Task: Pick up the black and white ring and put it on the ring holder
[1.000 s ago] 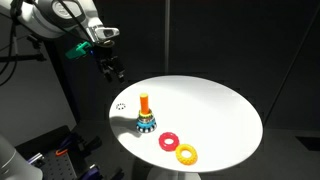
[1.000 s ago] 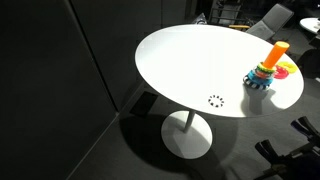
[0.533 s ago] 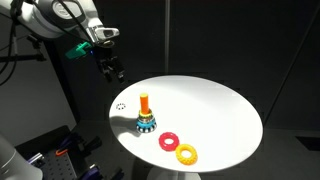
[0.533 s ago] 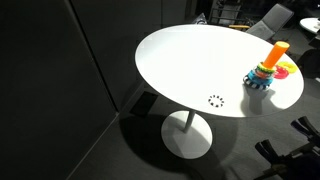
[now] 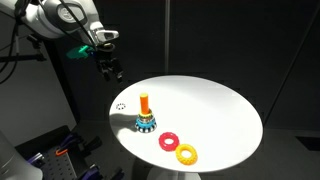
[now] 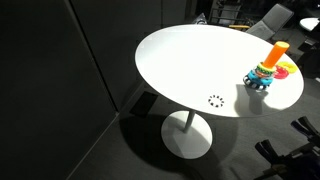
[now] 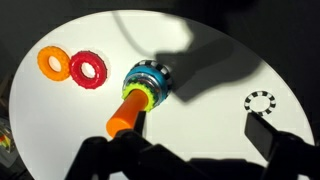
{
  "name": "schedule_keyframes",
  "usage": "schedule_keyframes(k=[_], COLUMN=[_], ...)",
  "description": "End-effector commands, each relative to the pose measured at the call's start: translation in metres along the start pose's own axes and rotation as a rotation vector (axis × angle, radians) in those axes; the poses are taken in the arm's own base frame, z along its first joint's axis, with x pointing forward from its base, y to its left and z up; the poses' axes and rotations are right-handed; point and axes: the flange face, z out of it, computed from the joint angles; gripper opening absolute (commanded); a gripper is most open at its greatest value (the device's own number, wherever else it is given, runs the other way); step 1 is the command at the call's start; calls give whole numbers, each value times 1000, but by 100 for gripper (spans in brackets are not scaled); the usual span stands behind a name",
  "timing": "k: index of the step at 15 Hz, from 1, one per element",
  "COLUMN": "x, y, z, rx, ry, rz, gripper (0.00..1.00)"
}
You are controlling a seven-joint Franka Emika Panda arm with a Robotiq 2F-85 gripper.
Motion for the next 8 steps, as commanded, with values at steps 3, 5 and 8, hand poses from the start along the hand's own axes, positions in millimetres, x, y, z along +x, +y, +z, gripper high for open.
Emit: schedule_keyframes(k=[3, 5, 8], x=[26, 33, 41], y=[-9, -13, -26], z=[2, 6, 18], rx=[99, 131, 162], ry=[19, 18, -3], rz=[26, 44, 49], gripper=[100, 100, 100])
